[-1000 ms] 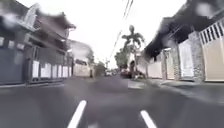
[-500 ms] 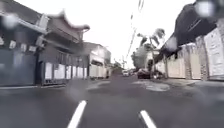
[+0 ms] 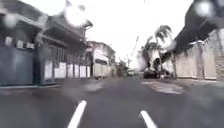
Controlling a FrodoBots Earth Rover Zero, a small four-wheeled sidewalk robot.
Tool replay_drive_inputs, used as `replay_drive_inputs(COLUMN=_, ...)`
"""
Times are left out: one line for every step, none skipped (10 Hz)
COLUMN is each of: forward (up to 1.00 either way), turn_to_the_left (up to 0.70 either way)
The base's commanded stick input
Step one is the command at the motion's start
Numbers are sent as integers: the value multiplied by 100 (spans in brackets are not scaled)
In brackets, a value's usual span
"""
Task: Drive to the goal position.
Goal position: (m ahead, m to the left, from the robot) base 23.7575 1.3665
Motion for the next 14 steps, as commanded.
replay_drive_inputs(forward=100, turn_to_the_left=-40)
replay_drive_inputs(forward=100, turn_to_the_left=-40)
replay_drive_inputs(forward=100, turn_to_the_left=-40)
replay_drive_inputs(forward=100, turn_to_the_left=-28)
replay_drive_inputs(forward=100, turn_to_the_left=10)
replay_drive_inputs(forward=100, turn_to_the_left=23)
replay_drive_inputs(forward=100, turn_to_the_left=19)
replay_drive_inputs(forward=100, turn_to_the_left=0)
replay_drive_inputs(forward=100, turn_to_the_left=0)
replay_drive_inputs(forward=100, turn_to_the_left=17)
replay_drive_inputs(forward=100, turn_to_the_left=16)
replay_drive_inputs(forward=100, turn_to_the_left=17)
replay_drive_inputs(forward=100, turn_to_the_left=7)
replay_drive_inputs(forward=100, turn_to_the_left=7)
